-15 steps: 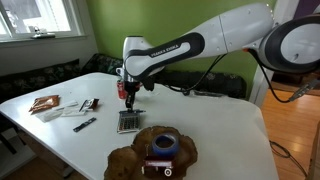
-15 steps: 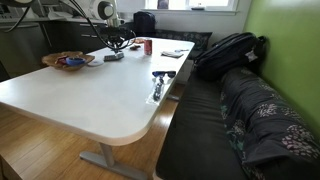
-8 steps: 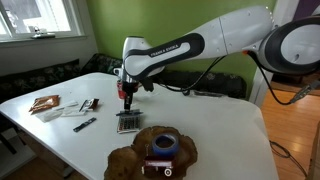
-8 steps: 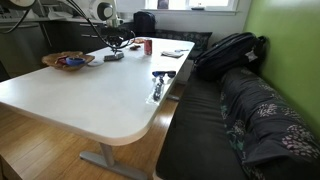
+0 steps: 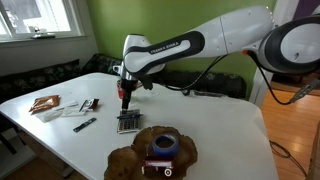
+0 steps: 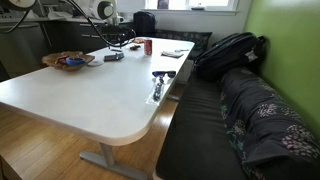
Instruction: Put the pen on the calculator
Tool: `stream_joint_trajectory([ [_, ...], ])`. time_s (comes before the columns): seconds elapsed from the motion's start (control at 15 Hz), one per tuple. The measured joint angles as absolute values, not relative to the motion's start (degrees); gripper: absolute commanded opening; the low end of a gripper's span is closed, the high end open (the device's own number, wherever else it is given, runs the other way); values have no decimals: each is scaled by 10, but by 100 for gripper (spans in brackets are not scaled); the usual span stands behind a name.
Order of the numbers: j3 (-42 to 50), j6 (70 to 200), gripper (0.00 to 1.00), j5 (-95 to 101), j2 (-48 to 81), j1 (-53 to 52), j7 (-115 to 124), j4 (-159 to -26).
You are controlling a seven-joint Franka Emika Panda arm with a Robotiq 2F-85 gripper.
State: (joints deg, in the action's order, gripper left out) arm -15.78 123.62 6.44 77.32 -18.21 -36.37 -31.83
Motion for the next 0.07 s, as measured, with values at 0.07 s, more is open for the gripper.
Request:
stream_joint_trajectory([
  [0.07,-167,1257,95,61,772,-182,-381,-314],
])
